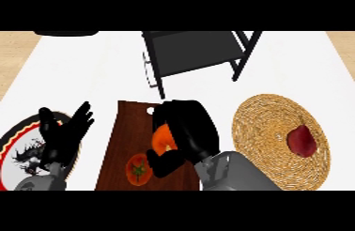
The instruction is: Pick the squash from the placemat and place it in the tiered shelf
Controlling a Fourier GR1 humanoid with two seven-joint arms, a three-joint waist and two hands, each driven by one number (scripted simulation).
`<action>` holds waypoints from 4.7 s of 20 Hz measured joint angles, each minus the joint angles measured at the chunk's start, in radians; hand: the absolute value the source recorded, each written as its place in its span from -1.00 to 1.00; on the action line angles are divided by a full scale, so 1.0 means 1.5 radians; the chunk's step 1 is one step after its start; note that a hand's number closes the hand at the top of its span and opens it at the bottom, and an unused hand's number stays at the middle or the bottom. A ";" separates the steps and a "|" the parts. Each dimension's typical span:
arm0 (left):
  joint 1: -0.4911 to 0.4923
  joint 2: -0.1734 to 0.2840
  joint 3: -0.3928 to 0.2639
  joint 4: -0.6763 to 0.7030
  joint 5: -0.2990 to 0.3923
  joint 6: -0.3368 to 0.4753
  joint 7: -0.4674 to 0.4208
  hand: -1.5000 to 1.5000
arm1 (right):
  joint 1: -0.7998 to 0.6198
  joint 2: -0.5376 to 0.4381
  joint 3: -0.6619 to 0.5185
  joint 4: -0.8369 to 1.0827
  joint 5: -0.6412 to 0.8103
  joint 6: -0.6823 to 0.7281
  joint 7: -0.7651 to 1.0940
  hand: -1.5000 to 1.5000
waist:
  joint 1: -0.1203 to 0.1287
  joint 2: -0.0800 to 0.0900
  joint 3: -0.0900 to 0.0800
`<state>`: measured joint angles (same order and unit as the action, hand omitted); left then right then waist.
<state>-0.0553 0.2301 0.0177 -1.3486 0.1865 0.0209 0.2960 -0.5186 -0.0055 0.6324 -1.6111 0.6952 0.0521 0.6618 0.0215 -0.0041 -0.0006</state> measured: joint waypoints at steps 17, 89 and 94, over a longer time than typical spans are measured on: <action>0.018 -0.007 0.013 -0.007 -0.008 -0.002 -0.010 0.00 | -0.375 -0.008 -0.261 -0.085 -0.073 0.118 0.220 1.00 | -0.009 0.001 0.000; -0.012 -0.042 0.020 -0.001 -0.048 -0.007 0.004 0.00 | -0.738 -0.165 -0.725 0.798 -0.211 -0.218 -0.324 -1.00 | 0.004 0.009 0.000; -0.008 -0.036 0.026 -0.007 -0.042 -0.014 0.011 0.00 | -0.721 -0.220 -0.744 0.801 -0.211 -0.273 -0.310 -1.00 | 0.003 0.008 0.000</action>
<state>-0.0676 0.1765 0.0573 -1.3588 0.1229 0.0002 0.3120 -1.6009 -0.3359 -0.4831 -0.4095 0.3793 -0.3581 0.1964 0.0254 0.0084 -0.0006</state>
